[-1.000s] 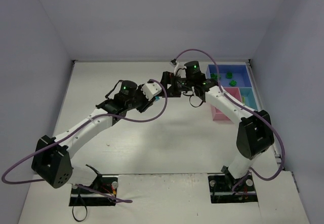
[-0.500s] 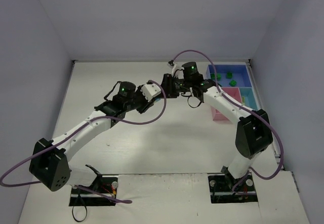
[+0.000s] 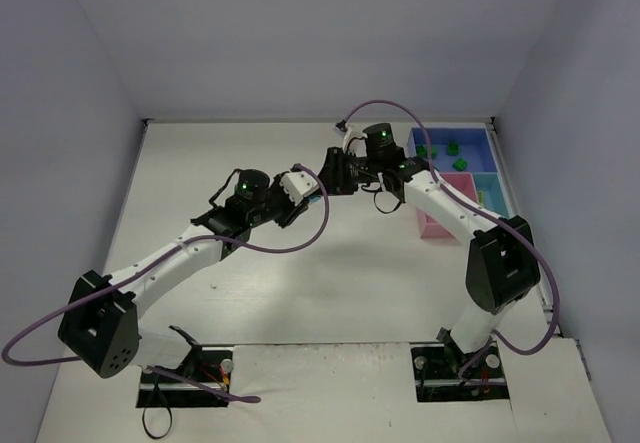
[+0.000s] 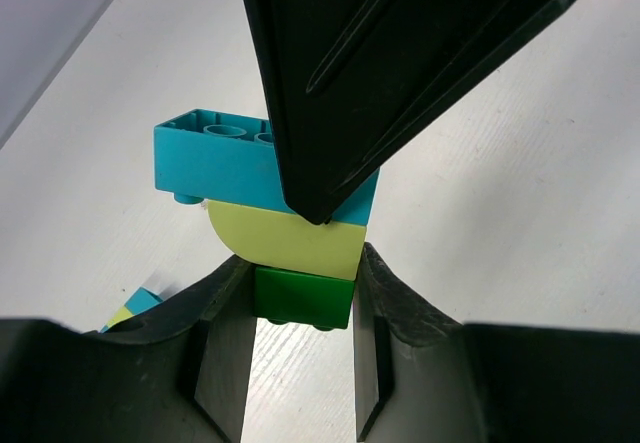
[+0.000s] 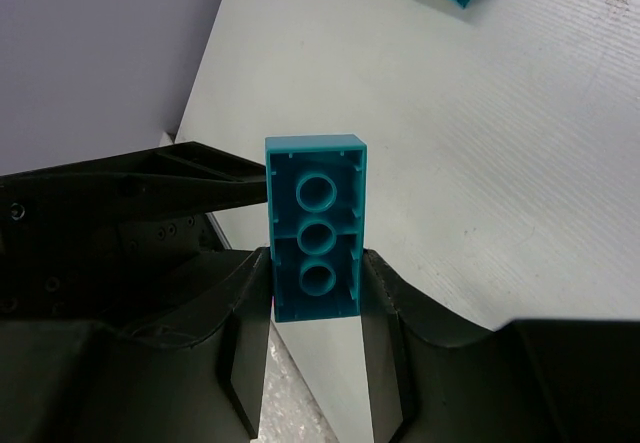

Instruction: Sort the legos into containers by color

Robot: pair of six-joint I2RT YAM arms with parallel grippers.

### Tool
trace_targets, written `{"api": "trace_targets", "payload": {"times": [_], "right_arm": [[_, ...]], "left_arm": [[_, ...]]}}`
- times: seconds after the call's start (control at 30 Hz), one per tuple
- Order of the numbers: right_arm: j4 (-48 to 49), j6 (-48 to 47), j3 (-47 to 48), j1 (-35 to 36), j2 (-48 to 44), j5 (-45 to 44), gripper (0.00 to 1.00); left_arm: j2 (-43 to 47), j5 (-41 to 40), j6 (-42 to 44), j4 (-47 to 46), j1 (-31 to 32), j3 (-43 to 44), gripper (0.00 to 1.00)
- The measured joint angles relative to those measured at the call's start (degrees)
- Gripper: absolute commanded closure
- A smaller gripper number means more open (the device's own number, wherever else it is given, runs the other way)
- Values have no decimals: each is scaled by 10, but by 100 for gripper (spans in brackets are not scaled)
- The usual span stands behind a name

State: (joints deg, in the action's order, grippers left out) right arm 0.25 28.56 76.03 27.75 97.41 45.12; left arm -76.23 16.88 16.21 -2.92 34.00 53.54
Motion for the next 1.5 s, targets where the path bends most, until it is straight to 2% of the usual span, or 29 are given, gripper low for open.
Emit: {"api": "trace_targets", "payload": {"times": [0.37, 0.63, 0.87, 1.33, 1.5], "right_arm": [[-1, 2, -31, -31, -30, 25, 100], [0, 0, -39, -84, -73, 30, 100], [-20, -35, -40, -125, -83, 31, 100], [-96, -116, -52, -166, -92, -51, 100], [-109, -130, -52, -168, -92, -70, 100]], "left_arm": [[-10, 12, -4, -45, 12, -7, 100], [-35, -11, -4, 6, 0, -9, 100], [-35, -13, -14, 11, 0, -9, 100], [-23, 23, -90, -5, 0, -8, 99], [-78, 25, -97, -2, 0, 13, 97]]}}
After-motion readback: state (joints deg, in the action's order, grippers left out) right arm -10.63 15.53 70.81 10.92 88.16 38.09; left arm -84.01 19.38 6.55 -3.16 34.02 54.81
